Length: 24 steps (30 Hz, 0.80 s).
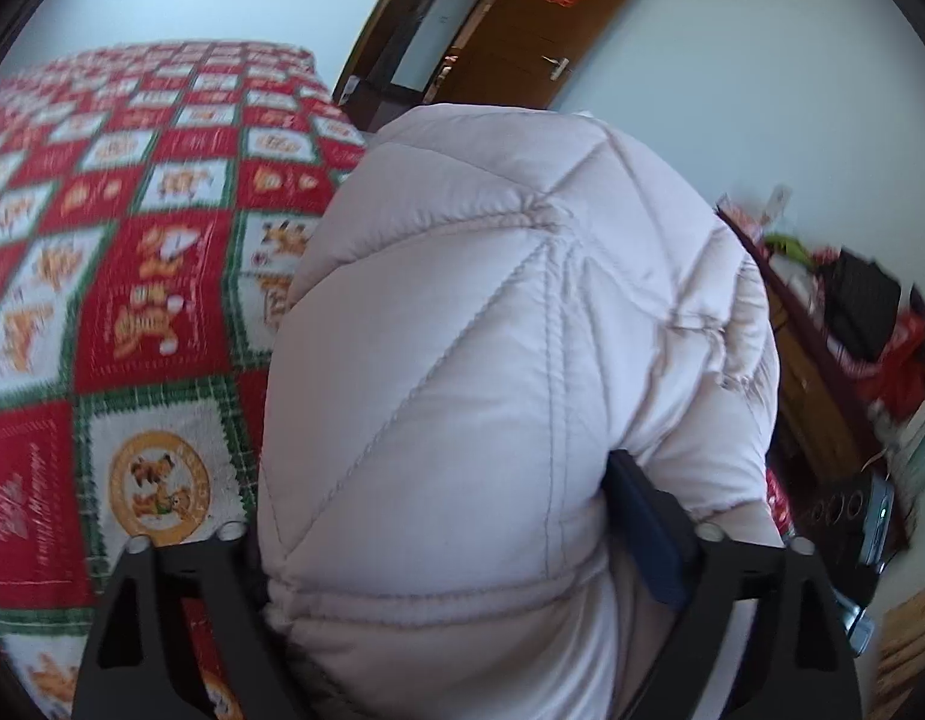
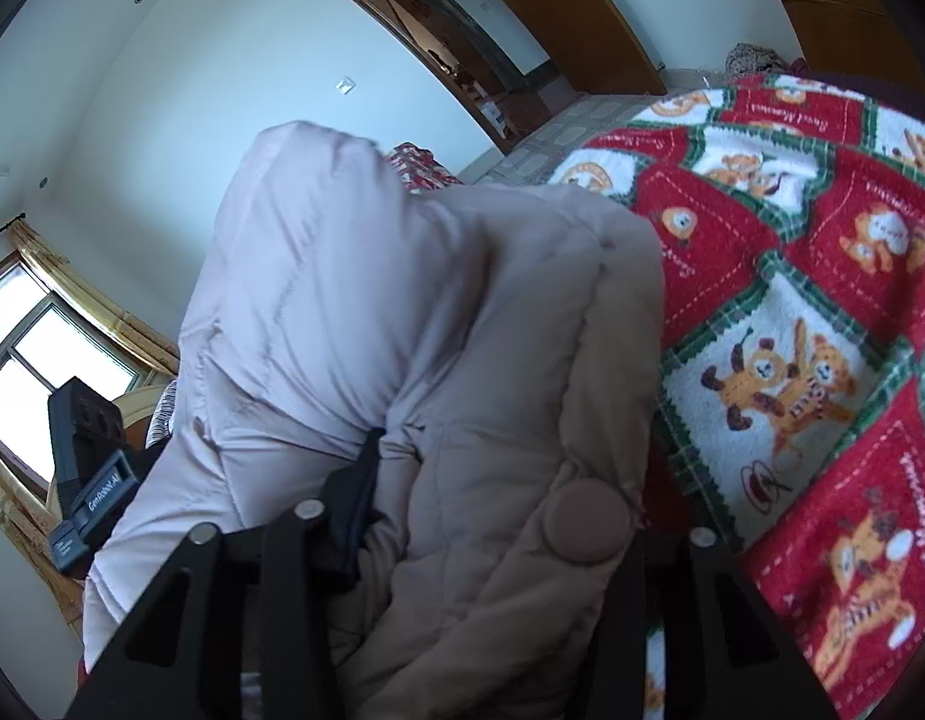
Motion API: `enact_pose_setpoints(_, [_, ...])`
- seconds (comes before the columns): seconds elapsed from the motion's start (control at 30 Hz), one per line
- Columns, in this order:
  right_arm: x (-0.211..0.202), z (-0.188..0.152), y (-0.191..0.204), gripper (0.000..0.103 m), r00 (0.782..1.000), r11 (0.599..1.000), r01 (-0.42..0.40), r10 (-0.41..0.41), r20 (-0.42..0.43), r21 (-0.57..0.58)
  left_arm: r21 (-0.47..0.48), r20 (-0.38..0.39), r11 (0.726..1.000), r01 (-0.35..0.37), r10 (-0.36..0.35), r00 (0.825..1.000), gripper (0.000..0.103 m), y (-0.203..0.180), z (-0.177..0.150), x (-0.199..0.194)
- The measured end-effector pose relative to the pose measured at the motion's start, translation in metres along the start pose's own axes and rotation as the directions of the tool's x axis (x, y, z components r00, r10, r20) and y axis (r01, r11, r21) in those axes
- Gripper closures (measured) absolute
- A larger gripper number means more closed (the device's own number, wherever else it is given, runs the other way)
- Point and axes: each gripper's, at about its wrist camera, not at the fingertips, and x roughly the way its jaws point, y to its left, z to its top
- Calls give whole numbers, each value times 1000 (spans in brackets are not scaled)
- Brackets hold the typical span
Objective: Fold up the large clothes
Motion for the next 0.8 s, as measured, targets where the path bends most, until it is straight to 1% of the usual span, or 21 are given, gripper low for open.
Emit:
enact_pose_setpoints(0.03, [1,-1,1,53,1000,1000,12,-12,-3,-11,-16,6,1000,4,-4,1000,5,4,-2,2])
enact_pose_setpoints(0.07, [3,1,0,52,1000,1000,18,-18,-5,-17,-34,14,999,-11,11,1000,1,9,-4,4])
enact_pose_setpoints(0.13, [4,1,1,50,1000,999,28,-28,-6,-24,-37,30,999,-26,27,999,1,8,-7,4])
enact_pose_setpoints(0.27, [2,1,-4,46,999,999,43,-43,-2,-7,48,62,993,-108,105,993,1,-8,-8,1])
enact_pose_setpoints(0.33, [-7,-4,-5,45,998,998,56,-56,10,2,63,56,991,-116,112,992,1,-10,-9,-1])
enact_pose_setpoints(0.37, [-6,2,-8,42,998,998,62,-62,16,10,68,47,991,-115,112,993,1,-11,-9,-3])
enact_pose_setpoints(0.43, [-21,-3,-7,36,996,996,82,-83,34,31,93,35,989,-114,112,993,1,-17,-7,-7])
enact_pose_setpoints(0.5, [-37,-9,-3,36,995,995,90,-92,46,41,139,44,982,-127,122,992,1,-24,-6,-11])
enact_pose_setpoints(0.57, [-59,-10,2,36,991,993,107,-110,82,41,172,60,975,-138,129,990,1,-29,-5,-17])
enact_pose_setpoints(0.6, [-72,-9,5,36,986,992,122,-124,110,32,177,68,974,-142,132,989,1,-31,-5,-19])
enact_pose_setpoints(0.67, [-99,-2,18,36,968,985,172,-169,184,-5,176,74,973,-148,136,988,1,-31,-5,-19])
enact_pose_setpoints(0.7, [-110,4,26,36,961,983,181,-171,217,-27,178,74,972,-151,140,987,1,-32,-5,-18])
enact_pose_setpoints(0.73, [-121,12,39,41,957,982,180,-159,244,-64,180,73,971,-156,145,987,1,-33,-5,-17])
enact_pose_setpoints(0.77, [-124,20,52,54,957,977,186,-157,243,-102,182,72,970,-161,150,986,1,-33,-4,-15])
enact_pose_setpoints(0.8, [-122,27,67,60,958,969,202,-166,234,-142,189,74,967,-169,158,985,1,-34,-4,-14])
